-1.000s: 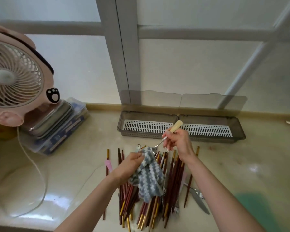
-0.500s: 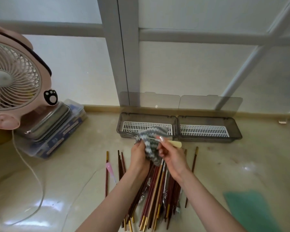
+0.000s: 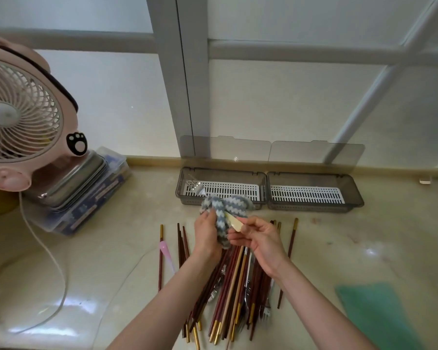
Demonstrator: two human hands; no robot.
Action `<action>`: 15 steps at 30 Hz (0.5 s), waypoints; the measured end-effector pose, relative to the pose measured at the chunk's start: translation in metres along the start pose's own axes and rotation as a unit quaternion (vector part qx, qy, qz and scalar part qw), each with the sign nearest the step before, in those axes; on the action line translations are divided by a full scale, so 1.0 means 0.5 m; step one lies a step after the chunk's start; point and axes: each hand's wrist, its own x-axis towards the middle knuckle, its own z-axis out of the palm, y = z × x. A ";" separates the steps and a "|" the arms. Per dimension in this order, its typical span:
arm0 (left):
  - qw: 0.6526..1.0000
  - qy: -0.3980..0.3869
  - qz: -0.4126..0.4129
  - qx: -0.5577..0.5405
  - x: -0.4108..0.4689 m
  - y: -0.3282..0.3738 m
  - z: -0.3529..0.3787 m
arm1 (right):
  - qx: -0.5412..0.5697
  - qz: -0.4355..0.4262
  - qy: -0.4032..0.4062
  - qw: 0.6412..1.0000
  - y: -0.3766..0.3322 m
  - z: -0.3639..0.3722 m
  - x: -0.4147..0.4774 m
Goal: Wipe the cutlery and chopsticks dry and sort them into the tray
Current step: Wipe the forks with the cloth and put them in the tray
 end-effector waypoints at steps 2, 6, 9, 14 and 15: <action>1.000 0.003 0.001 0.002 -0.008 -0.009 -0.003 | -0.040 -0.011 0.020 0.999 0.006 0.011 0.004; 0.999 -0.020 0.014 0.038 -0.026 -0.017 0.003 | -0.131 0.013 0.115 0.985 0.021 0.012 0.020; 0.995 -0.021 0.010 0.097 -0.036 -0.038 0.006 | -0.179 0.021 0.182 0.967 0.035 0.014 0.031; 0.982 0.013 0.002 0.187 -0.004 -0.008 -0.016 | -0.243 -0.046 0.164 0.955 0.019 0.004 0.031; 0.976 0.018 0.010 0.215 -0.001 0.002 -0.016 | -0.263 -0.081 0.171 0.946 0.008 0.005 0.035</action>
